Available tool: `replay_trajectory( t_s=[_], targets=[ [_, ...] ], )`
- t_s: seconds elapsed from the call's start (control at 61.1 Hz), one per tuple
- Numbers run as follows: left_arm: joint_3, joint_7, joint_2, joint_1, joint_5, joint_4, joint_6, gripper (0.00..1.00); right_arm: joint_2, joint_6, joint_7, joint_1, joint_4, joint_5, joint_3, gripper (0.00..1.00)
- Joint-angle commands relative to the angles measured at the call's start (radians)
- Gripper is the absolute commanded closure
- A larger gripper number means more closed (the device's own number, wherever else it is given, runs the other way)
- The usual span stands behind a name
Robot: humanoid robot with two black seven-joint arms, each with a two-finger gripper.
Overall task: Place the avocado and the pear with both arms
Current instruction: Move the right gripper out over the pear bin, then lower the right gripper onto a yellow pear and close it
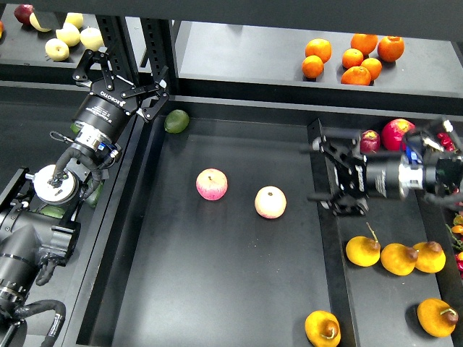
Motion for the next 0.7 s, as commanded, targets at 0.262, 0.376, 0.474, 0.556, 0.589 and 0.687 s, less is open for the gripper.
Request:
replay_trajectory(
  t_s=[0.262, 0.376, 0.474, 0.556, 0.589, 0.687],
  targets=[
    [0.0, -0.001, 0.0, 0.002, 0.0, 0.0, 0.0, 0.0, -0.082, 0.0, 0.0, -0.037, -0.039, -0.011, -0.209, 0.0],
    [0.0, -0.001, 0.0, 0.005, 0.0, 0.0, 0.0, 0.0, -0.063, 0.0, 0.0, -0.071, -0.059, -0.019, -0.219, 0.0],
    [0.0, 0.0, 0.0, 0.005, 0.002, 0.0, 0.0, 0.0, -0.042, 0.0, 0.0, -0.102, -0.07, -0.048, -0.22, 0.0],
    [0.0, 0.0, 0.0, 0.005, 0.002, 0.002, 0.0, 0.0, -0.033, 0.0, 0.0, -0.119, -0.07, -0.066, -0.223, 0.0],
    [0.0, 0.0, 0.0, 0.005, 0.002, 0.002, 0.0, 0.0, -0.028, 0.0, 0.0, -0.126, -0.07, -0.072, -0.226, 0.0],
    [0.0, -0.001, 0.0, 0.005, 0.002, 0.002, 0.0, 0.0, -0.023, 0.0, 0.0, -0.151, -0.07, -0.089, -0.229, 0.0]
  ],
)
